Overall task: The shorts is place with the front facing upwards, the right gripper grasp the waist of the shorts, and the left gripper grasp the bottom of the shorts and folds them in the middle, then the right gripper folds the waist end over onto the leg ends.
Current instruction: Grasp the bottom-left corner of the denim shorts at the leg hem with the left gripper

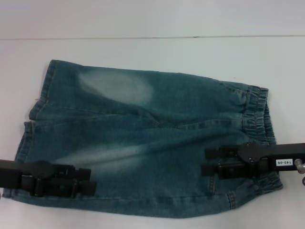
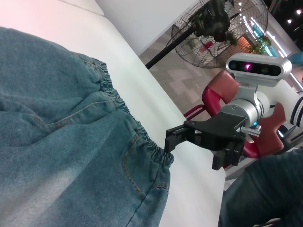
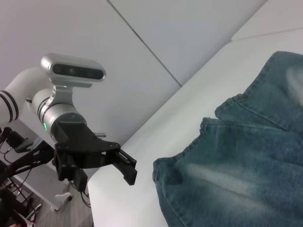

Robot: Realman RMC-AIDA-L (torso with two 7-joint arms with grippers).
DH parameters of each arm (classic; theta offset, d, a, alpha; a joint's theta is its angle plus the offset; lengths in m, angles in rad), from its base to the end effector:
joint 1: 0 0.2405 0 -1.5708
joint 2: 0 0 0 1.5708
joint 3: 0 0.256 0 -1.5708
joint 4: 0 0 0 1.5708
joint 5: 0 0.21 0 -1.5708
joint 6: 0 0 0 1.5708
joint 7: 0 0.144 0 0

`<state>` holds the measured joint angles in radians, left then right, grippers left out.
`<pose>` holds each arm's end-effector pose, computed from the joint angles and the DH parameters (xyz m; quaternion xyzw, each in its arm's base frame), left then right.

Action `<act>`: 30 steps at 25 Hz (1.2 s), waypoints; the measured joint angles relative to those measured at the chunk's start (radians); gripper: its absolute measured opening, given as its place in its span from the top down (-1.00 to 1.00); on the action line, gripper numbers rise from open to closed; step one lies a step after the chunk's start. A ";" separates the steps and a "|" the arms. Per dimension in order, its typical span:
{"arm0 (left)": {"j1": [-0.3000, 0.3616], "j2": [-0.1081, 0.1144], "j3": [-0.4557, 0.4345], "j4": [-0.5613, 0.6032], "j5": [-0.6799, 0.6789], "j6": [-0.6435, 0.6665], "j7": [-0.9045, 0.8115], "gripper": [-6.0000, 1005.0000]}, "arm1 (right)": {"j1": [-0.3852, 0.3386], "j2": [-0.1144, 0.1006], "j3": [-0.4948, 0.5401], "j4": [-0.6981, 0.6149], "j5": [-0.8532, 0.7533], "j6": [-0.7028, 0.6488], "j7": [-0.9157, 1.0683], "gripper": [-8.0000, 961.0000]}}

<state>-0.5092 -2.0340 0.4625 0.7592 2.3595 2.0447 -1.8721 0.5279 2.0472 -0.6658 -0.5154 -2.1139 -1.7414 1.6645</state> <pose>-0.2799 0.2659 0.0421 0.8776 0.4327 0.1901 0.0807 0.2704 0.2880 -0.0149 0.8926 -0.3776 -0.2439 0.0347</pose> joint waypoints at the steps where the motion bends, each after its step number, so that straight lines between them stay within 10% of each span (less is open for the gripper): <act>1: 0.000 0.000 0.000 0.000 0.000 0.000 0.000 -0.59 | 0.000 0.000 -0.002 0.000 0.000 0.000 0.000 -0.78; 12: 0.000 0.003 -0.005 0.004 0.003 -0.001 -0.013 -0.59 | 0.000 0.001 -0.008 0.000 0.000 0.003 0.000 -0.78; 23: -0.031 0.077 -0.094 0.150 0.207 -0.011 -0.257 -0.59 | 0.010 -0.001 -0.008 -0.001 0.000 0.002 -0.005 -0.78; 30: -0.045 0.086 -0.113 0.166 0.383 -0.079 -0.272 -0.59 | 0.014 -0.001 -0.009 -0.001 0.000 0.002 -0.014 -0.78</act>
<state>-0.5544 -1.9480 0.3500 0.9248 2.7427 1.9657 -2.1436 0.5421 2.0462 -0.6750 -0.5161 -2.1137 -1.7397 1.6506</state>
